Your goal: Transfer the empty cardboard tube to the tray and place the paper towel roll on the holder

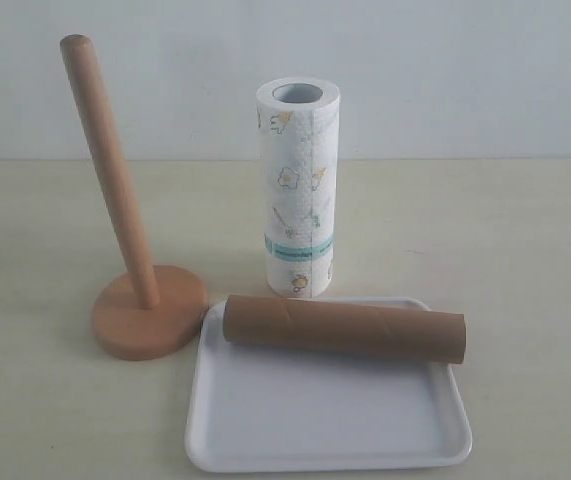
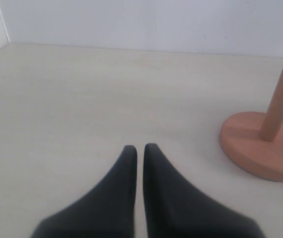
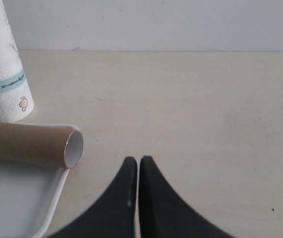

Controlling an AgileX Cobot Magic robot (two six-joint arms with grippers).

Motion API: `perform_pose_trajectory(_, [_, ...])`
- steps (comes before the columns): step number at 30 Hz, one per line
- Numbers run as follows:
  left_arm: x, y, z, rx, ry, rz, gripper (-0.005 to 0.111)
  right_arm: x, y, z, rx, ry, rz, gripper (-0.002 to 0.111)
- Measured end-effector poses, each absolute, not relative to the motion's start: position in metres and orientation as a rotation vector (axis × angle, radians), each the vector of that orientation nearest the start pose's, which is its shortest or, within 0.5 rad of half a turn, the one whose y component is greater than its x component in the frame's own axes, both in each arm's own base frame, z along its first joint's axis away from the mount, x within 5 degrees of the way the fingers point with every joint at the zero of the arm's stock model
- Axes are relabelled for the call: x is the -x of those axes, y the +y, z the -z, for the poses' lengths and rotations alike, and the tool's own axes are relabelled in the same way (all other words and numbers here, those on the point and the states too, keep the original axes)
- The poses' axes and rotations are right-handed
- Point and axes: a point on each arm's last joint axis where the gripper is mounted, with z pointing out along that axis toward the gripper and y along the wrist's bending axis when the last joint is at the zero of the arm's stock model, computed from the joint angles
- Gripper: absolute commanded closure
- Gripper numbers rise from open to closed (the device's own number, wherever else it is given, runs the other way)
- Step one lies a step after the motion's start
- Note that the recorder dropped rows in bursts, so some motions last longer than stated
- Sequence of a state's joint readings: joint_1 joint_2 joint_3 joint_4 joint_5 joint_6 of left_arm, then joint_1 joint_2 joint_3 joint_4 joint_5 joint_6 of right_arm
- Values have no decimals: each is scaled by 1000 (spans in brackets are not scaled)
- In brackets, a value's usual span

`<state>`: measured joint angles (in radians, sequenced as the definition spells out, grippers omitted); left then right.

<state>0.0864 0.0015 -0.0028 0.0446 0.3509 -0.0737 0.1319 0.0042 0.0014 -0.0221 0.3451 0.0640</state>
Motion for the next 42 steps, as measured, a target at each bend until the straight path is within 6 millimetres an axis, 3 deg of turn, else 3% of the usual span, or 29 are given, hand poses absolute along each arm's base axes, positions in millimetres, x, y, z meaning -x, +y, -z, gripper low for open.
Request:
perform_pose_trajectory(5, [-53, 6, -182, 119, 1829, -52, 103, -55, 7, -192, 87, 1718, -111, 107])
perform_pose_trajectory(10, [-53, 6, -182, 119, 1829, -52, 103, -53, 8, -231, 81, 1281, -130, 107])
perform_pose_trajectory(18, [-53, 6, -182, 119, 1829, -52, 103, -22, 5, -276, 47, 676, -187, 107])
perform_pose_trajectory(21, [-53, 6, -182, 119, 1829, -52, 103, -11, 4, -295, 39, 562, -204, 107])
perform_pose_trajectory(24, [-53, 6, -182, 119, 1829, -52, 103, -1, 2, -326, 34, 506, -223, 107])
perform_pose_trajectory(27, [-53, 6, -182, 119, 1829, -52, 103, -4, 3, -361, 25, 525, -261, 107])
perform_pose_trajectory(29, [-53, 6, -182, 119, 1829, -52, 103, -17, 5, -383, 19, 589, -289, 107])
perform_pose_trajectory(33, [-53, 6, -182, 119, 1829, -52, 103, -64, 13, -405, 20, 829, -322, 107])
perform_pose_trajectory(36, [-53, 6, -182, 119, 1829, -52, 103, -113, 20, -394, -10, 1091, -356, 107])
perform_pose_trajectory(42, [-53, 6, -182, 119, 1829, -52, 103, -183, 29, -336, -161, 1560, -432, 107])
